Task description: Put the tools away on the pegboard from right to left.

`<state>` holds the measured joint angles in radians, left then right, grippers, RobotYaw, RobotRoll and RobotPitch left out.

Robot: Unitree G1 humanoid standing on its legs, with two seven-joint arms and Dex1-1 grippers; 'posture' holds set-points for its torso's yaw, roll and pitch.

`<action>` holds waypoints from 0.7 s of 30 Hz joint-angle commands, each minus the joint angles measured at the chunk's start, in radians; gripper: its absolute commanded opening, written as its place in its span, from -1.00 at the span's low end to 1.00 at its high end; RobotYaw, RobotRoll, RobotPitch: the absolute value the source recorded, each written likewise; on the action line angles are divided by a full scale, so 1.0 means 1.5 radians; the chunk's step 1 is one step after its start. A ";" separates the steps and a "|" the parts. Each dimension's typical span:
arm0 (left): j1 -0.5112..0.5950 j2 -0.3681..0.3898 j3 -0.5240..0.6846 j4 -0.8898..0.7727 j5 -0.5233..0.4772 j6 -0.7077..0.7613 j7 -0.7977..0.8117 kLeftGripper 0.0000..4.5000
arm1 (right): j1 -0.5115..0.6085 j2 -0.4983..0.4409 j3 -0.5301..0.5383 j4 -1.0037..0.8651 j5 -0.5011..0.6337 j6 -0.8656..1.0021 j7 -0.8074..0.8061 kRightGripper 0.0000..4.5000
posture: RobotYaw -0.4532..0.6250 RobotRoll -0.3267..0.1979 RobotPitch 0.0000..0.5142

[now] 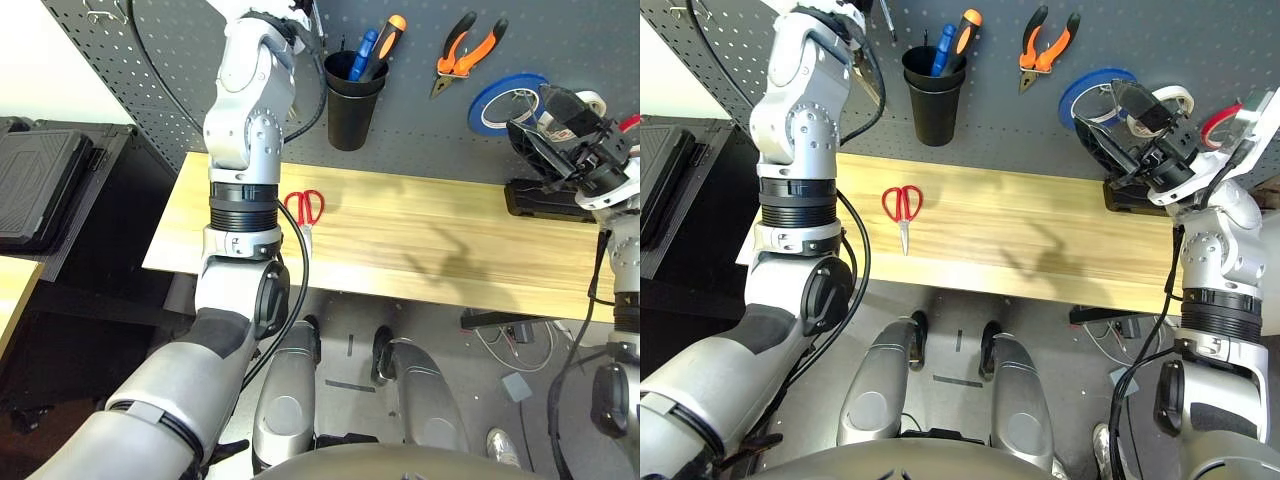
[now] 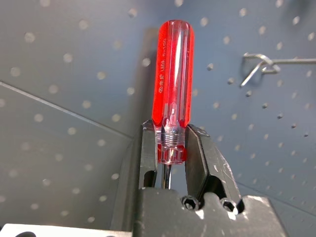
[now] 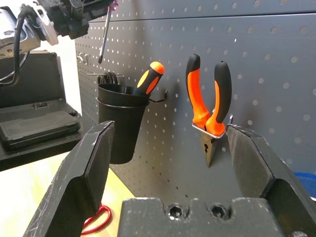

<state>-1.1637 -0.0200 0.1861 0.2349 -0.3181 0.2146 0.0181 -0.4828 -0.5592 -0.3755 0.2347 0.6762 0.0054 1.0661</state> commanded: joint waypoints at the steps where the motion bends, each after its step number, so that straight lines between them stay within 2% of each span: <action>1: -0.004 -0.013 -0.019 0.022 0.013 -0.024 -0.006 -0.63 | 0.006 0.000 -0.005 0.002 -0.007 -0.012 0.001 1.00 | 0.08 0.25 -0.15; 10: 0.037 -0.040 -0.055 0.079 0.053 -0.083 -0.025 -0.63 | 0.002 0.009 -0.004 0.003 -0.021 -0.034 -0.011 1.00 | 0.06 0.25 -0.15; 16: 0.054 -0.040 -0.071 0.094 0.077 -0.102 -0.032 -0.63 | 0.003 0.012 -0.001 0.003 -0.025 -0.038 -0.014 1.00 | 0.06 0.25 -0.14; 17: 0.056 -0.038 -0.073 0.092 0.078 -0.102 -0.035 -0.29 | 0.003 0.013 -0.001 0.002 -0.025 -0.039 -0.014 1.00 | 0.07 0.25 -0.14; 20: 0.059 -0.035 -0.074 0.082 0.078 -0.097 -0.039 0.17 | 0.006 0.016 0.002 0.002 -0.028 -0.042 -0.014 1.00 | 0.08 0.25 -0.14; 21: 0.060 -0.034 -0.073 0.078 0.077 -0.095 -0.039 0.38 | 0.007 0.018 0.004 0.003 -0.030 -0.044 -0.013 1.00 | 0.08 0.25 -0.14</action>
<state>-1.0865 -0.0679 0.0939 0.3726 -0.2135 0.0736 -0.0277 -0.4840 -0.5363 -0.3719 0.2349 0.6418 -0.0464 1.0432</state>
